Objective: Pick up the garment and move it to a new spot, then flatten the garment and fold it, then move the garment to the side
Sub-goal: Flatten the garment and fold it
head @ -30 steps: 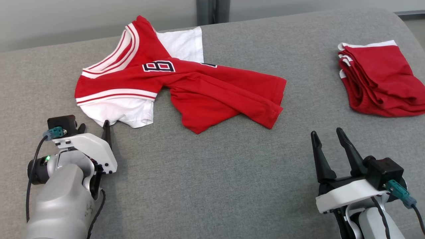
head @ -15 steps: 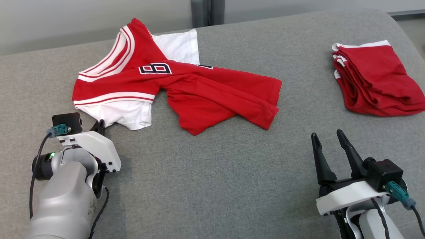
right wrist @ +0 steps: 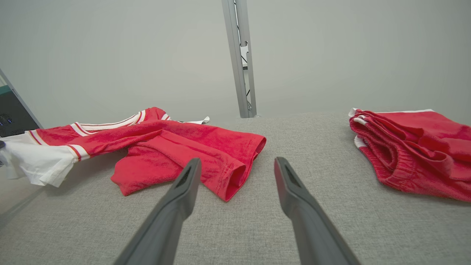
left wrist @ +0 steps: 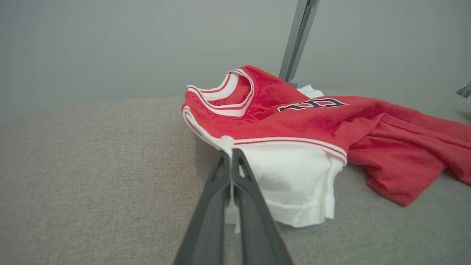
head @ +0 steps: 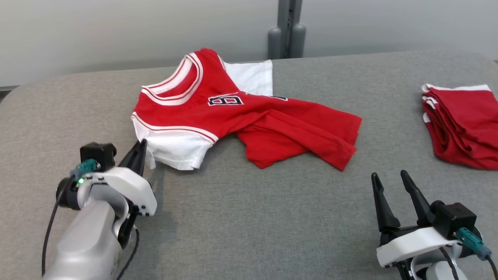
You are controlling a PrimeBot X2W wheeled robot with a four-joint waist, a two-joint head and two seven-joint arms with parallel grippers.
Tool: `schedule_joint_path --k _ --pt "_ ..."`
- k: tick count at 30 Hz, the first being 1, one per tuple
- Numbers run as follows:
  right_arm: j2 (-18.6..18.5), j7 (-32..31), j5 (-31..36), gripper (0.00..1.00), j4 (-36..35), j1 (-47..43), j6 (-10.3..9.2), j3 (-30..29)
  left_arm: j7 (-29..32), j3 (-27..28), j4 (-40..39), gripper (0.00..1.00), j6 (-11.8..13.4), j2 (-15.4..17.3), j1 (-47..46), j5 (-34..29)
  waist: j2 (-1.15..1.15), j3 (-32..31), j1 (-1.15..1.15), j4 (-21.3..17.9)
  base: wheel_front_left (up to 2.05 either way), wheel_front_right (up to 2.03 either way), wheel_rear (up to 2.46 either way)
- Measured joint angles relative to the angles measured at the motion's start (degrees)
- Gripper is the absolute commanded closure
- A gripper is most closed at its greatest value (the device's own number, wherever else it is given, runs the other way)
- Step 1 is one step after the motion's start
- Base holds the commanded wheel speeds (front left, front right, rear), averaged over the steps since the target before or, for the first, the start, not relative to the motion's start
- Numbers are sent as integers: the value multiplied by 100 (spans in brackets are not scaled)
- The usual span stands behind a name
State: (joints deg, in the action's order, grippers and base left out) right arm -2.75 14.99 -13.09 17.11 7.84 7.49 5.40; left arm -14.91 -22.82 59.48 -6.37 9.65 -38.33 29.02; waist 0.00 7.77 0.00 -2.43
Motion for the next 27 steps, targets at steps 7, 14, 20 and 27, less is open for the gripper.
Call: schedule_joint_path --k 7,14,20,27 --pt "0 1 1 0 -37 -148 0 -166 359 -42 -1505 100 101 328 1138 97 0 -158 0 373 0 0 0" --pt "-1 0 25 0 -56 -148 0 -199 1284 231 -3534 100 776 846 2526 425 0 -115 0 496 0 0 0" --pt "-1 0 115 0 25 -83 0 -158 1686 446 -4363 100 1250 1126 3011 522 0 -54 0 388 0 0 0" --pt "-1 1 257 0 194 -14 0 -152 1812 638 -4328 100 1480 1131 3105 706 0 45 0 219 0 0 0"
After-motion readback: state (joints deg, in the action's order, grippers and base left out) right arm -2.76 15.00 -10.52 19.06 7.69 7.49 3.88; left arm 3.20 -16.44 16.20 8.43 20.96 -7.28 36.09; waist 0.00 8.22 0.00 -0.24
